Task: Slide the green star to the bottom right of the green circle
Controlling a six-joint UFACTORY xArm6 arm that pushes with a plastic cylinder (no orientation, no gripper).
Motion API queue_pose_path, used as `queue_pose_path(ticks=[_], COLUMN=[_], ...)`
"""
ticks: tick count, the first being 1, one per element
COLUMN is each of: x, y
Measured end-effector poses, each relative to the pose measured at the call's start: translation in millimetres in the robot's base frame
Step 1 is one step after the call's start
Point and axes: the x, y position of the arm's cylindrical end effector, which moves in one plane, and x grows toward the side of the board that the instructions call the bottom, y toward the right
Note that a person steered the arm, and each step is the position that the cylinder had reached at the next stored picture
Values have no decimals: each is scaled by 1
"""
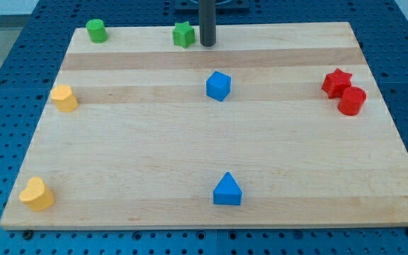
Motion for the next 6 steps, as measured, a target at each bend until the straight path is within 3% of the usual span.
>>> queue_pose_path(ticks=[2,6], x=[-13,-13], y=[-24,-146])
